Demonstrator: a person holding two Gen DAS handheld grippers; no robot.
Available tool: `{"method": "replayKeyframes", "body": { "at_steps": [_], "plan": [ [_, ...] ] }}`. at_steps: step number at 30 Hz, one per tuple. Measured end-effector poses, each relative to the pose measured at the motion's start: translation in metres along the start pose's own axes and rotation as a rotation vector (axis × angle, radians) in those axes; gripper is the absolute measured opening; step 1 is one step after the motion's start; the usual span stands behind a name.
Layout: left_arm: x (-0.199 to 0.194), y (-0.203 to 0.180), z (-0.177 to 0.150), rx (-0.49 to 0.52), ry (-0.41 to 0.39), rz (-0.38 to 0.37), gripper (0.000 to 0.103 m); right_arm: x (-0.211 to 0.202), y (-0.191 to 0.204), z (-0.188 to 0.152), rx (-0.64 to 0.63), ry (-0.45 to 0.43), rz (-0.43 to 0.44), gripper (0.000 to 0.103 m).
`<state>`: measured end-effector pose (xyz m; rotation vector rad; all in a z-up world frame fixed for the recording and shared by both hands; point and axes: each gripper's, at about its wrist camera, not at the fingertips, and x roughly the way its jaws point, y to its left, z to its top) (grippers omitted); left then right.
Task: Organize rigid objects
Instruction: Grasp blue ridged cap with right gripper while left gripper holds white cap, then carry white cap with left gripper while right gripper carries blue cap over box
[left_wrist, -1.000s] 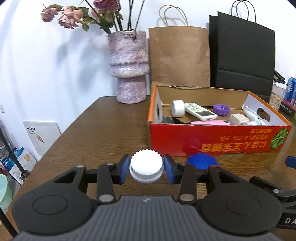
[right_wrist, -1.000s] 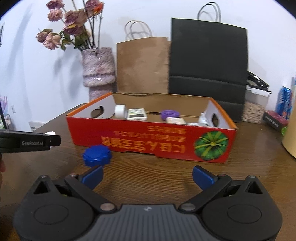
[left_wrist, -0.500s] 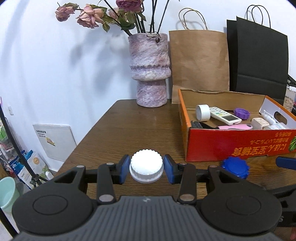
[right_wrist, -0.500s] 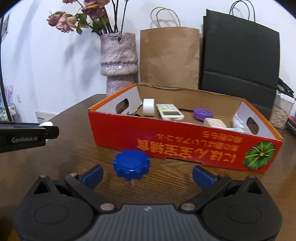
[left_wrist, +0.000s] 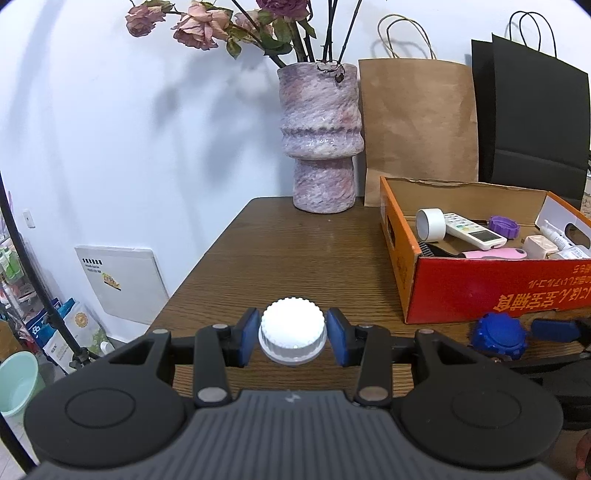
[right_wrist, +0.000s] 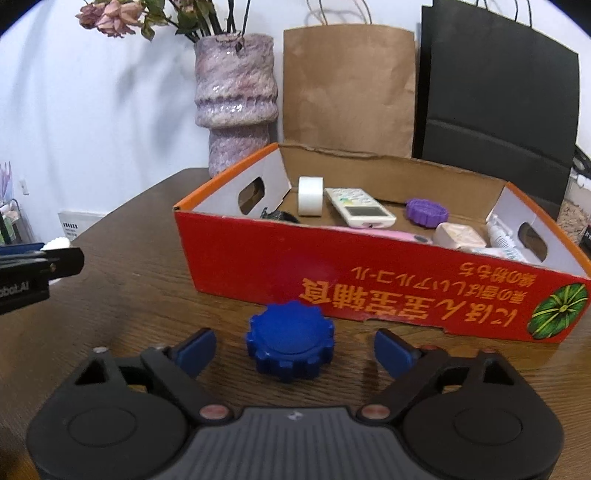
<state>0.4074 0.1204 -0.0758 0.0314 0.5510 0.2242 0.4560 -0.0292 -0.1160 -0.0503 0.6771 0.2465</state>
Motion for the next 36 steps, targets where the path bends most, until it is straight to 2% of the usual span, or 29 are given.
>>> {"method": "replayKeyframes", "body": {
  "at_steps": [2, 3, 4, 20, 36],
  "plan": [
    [0.0, 0.0, 0.0, 0.001, 0.001, 0.001, 0.041, 0.0, 0.001, 0.0, 0.001, 0.0, 0.012, 0.06],
    [0.0, 0.0, 0.0, 0.001, 0.001, 0.001, 0.041, -0.001, 0.002, 0.0, 0.001, -0.004, 0.015, 0.053],
    [0.0, 0.0, 0.0, 0.002, 0.001, 0.001, 0.041, -0.002, 0.002, 0.0, -0.002, -0.007, 0.017, 0.051],
    [-0.008, -0.008, -0.003, 0.005, -0.014, -0.003, 0.041, -0.049, -0.014, -0.012, 0.016, -0.124, 0.027, 0.051],
    [-0.041, -0.054, -0.007, 0.019, -0.059, -0.058, 0.041, -0.094, -0.052, -0.018, 0.052, -0.237, 0.021, 0.051]
  ]
}}
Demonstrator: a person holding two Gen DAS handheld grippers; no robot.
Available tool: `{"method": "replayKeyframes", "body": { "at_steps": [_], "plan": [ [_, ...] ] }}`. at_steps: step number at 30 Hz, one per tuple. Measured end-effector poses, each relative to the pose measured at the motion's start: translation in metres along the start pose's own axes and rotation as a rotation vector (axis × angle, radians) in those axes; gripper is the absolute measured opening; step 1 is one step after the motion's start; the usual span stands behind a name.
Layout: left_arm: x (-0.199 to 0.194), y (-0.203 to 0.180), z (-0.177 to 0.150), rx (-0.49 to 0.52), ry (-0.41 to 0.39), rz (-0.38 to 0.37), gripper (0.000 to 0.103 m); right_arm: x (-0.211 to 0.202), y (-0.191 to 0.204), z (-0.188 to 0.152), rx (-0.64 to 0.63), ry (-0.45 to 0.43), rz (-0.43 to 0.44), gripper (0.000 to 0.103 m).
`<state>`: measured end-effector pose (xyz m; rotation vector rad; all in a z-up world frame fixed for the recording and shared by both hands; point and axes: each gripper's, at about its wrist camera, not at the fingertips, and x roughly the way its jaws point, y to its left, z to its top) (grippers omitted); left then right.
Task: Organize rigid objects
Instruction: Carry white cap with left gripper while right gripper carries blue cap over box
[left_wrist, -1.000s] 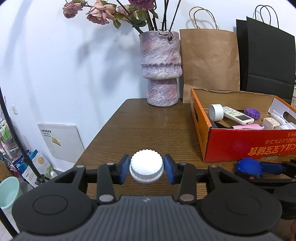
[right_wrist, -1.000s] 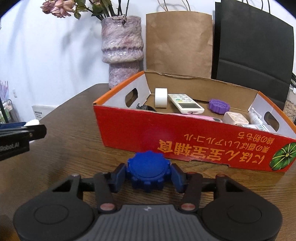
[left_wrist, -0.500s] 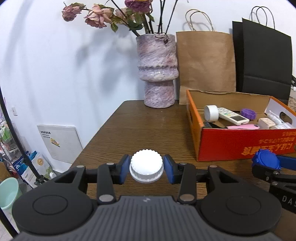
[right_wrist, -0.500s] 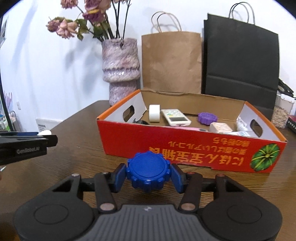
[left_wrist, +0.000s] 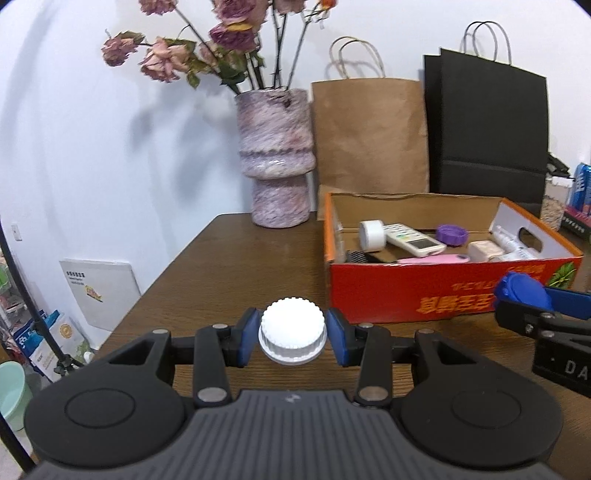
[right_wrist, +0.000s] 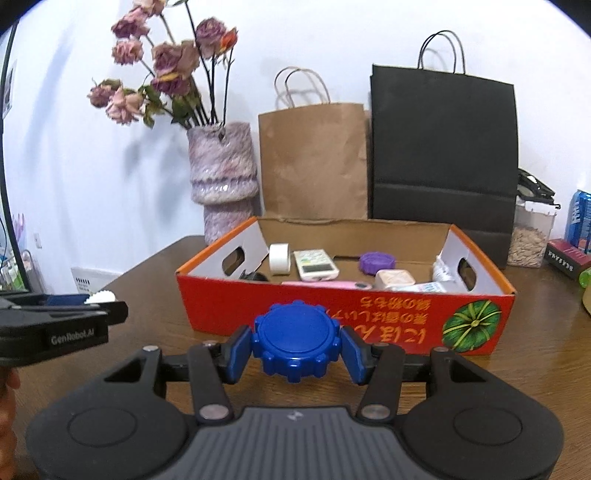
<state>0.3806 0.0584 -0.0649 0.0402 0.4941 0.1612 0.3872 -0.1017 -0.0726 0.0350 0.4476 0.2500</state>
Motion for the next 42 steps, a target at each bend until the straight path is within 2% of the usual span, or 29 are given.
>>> {"method": "replayKeyframes", "body": {
  "at_steps": [18, 42],
  "plan": [
    [0.003, -0.065, 0.018, -0.012, -0.029, -0.04, 0.041, -0.013, -0.044, 0.013, 0.008, -0.115, -0.027, 0.051],
    [0.049, -0.087, 0.057, -0.052, -0.06, -0.027, 0.041, 0.027, -0.073, 0.037, -0.025, -0.169, -0.05, 0.051]
  ]
}}
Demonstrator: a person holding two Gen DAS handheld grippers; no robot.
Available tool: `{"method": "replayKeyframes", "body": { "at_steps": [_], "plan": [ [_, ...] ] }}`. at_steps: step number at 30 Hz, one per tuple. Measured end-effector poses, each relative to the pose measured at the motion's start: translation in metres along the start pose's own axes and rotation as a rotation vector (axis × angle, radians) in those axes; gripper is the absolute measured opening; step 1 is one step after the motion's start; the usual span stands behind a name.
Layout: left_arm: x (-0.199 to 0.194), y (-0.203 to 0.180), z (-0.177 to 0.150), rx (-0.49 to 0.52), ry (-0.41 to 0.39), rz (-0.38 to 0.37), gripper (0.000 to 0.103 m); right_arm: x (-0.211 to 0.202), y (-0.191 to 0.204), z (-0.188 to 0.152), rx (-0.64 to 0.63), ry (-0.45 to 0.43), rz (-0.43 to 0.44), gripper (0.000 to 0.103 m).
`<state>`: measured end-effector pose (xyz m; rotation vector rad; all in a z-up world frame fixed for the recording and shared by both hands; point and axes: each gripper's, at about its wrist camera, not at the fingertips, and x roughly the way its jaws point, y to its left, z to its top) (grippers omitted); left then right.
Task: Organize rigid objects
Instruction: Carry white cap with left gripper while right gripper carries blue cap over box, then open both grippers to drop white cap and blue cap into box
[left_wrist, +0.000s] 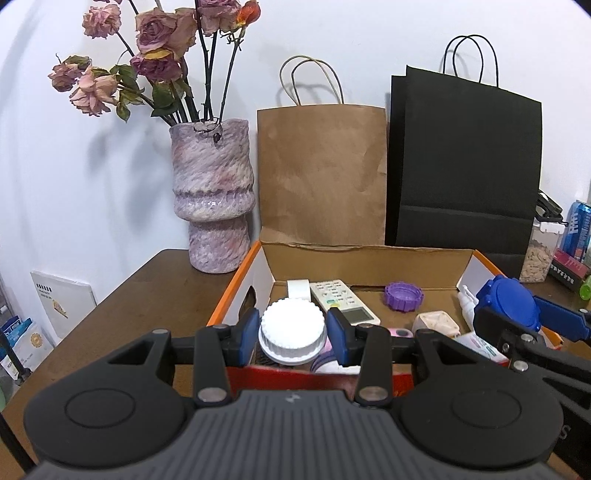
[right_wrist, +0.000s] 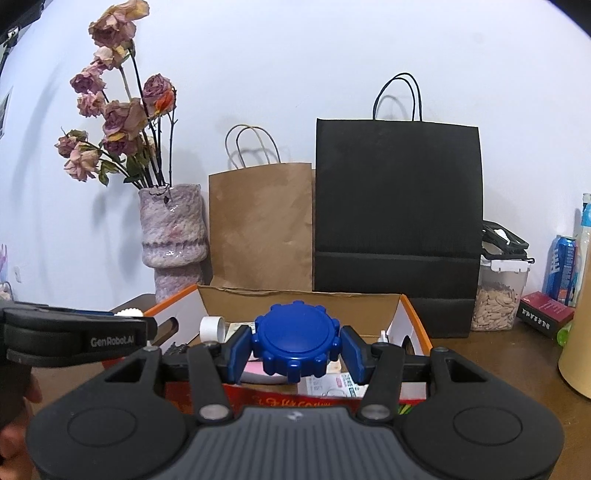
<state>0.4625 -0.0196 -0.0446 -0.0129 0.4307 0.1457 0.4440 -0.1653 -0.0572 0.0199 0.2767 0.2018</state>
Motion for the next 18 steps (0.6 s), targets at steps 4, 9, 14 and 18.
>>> {"method": "replayKeyframes", "body": {
  "at_steps": [4, 9, 14, 18],
  "plan": [
    [0.011, -0.003, 0.005, -0.002, -0.002, 0.004, 0.041, 0.012, -0.004, 0.002, -0.007, -0.001, -0.001, 0.051],
    [0.025, -0.008, 0.01, 0.001, 0.0, 0.002, 0.041, 0.022, -0.007, 0.003, -0.008, 0.001, -0.003, 0.051],
    [0.039, -0.012, 0.015, 0.009, -0.001, 0.004, 0.041, 0.038, -0.016, 0.006, -0.002, 0.008, -0.005, 0.051],
    [0.049, -0.015, 0.018, 0.01, 0.006, 0.003, 0.041, 0.049, -0.019, 0.006, -0.001, 0.011, -0.008, 0.051]
  ]
}}
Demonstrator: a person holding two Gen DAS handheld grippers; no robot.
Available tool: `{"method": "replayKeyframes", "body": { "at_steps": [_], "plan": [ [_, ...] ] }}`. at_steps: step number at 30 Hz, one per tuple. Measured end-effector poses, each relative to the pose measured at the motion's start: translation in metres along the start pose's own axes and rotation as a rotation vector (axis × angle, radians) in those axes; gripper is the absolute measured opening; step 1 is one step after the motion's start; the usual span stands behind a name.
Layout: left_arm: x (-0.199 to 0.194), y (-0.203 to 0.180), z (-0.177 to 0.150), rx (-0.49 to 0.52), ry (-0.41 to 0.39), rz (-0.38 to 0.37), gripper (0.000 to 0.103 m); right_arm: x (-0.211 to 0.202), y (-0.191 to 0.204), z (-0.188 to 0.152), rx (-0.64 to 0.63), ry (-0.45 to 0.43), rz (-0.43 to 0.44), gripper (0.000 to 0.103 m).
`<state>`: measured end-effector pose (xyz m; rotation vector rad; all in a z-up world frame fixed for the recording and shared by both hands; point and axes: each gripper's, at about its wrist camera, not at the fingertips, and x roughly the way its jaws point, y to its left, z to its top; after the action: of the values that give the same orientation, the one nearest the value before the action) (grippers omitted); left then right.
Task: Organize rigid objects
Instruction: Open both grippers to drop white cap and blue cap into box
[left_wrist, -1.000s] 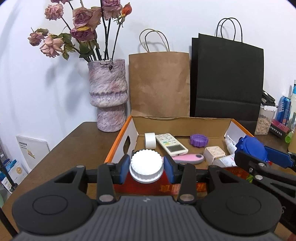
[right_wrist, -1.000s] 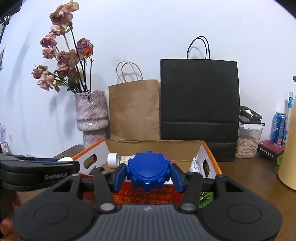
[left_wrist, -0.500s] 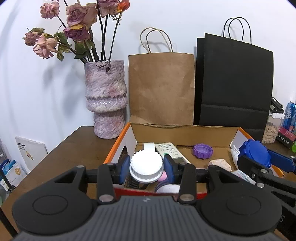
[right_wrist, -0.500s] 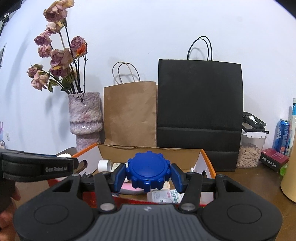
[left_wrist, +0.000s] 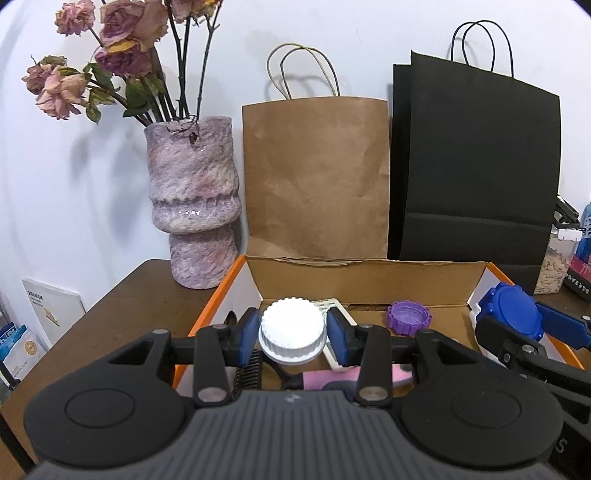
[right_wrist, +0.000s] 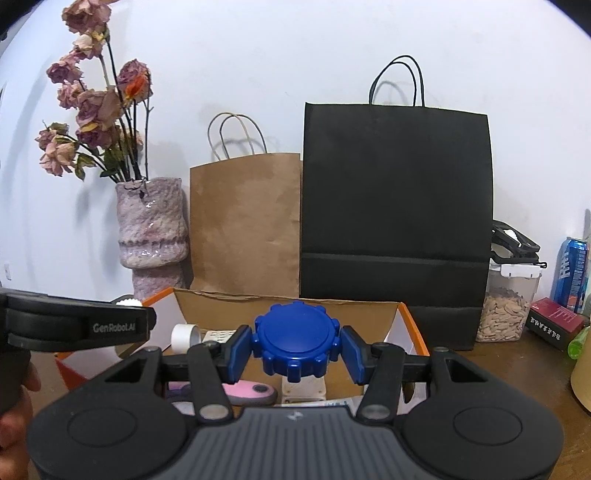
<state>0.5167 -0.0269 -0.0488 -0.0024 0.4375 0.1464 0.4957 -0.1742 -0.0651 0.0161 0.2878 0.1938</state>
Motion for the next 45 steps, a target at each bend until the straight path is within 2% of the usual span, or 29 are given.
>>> {"method": "replayKeyframes", "body": {
  "at_steps": [16, 21, 22, 23, 27, 29, 30, 31, 45],
  "plan": [
    [0.038, -0.004, 0.007, 0.014, 0.025, 0.018, 0.041, 0.04, -0.01, 0.002, 0.009, 0.04, 0.001, 0.051],
    [0.043, -0.002, 0.006, 0.02, 0.04, 0.032, 0.043, 0.049, -0.014, -0.001, 0.002, 0.076, 0.012, 0.052],
    [0.044, -0.001, 0.006, 0.022, 0.043, 0.033, 0.046, 0.05, -0.014, -0.002, 0.003, 0.083, 0.012, 0.052],
    [0.044, 0.0, 0.005, 0.021, 0.044, 0.033, 0.049, 0.05, -0.015, -0.003, 0.006, 0.09, 0.009, 0.057],
    [0.042, 0.004, 0.005, 0.017, 0.028, 0.063, 0.08, 0.048, -0.017, -0.004, 0.01, 0.086, -0.018, 0.09],
    [0.04, 0.005, 0.006, 0.015, 0.014, 0.074, 0.087, 0.046, -0.018, -0.004, 0.014, 0.08, -0.032, 0.098],
    [0.04, 0.005, 0.007, 0.013, 0.01, 0.079, 0.098, 0.046, -0.019, -0.005, 0.014, 0.076, -0.04, 0.103],
    [0.039, 0.006, 0.007, 0.009, 0.006, 0.085, 0.103, 0.046, -0.019, -0.005, 0.013, 0.074, -0.049, 0.103],
    [0.033, 0.007, 0.009, 0.001, 0.0, 0.086, 0.103, 0.039, -0.02, -0.004, 0.014, 0.043, -0.061, 0.103]
  ]
}}
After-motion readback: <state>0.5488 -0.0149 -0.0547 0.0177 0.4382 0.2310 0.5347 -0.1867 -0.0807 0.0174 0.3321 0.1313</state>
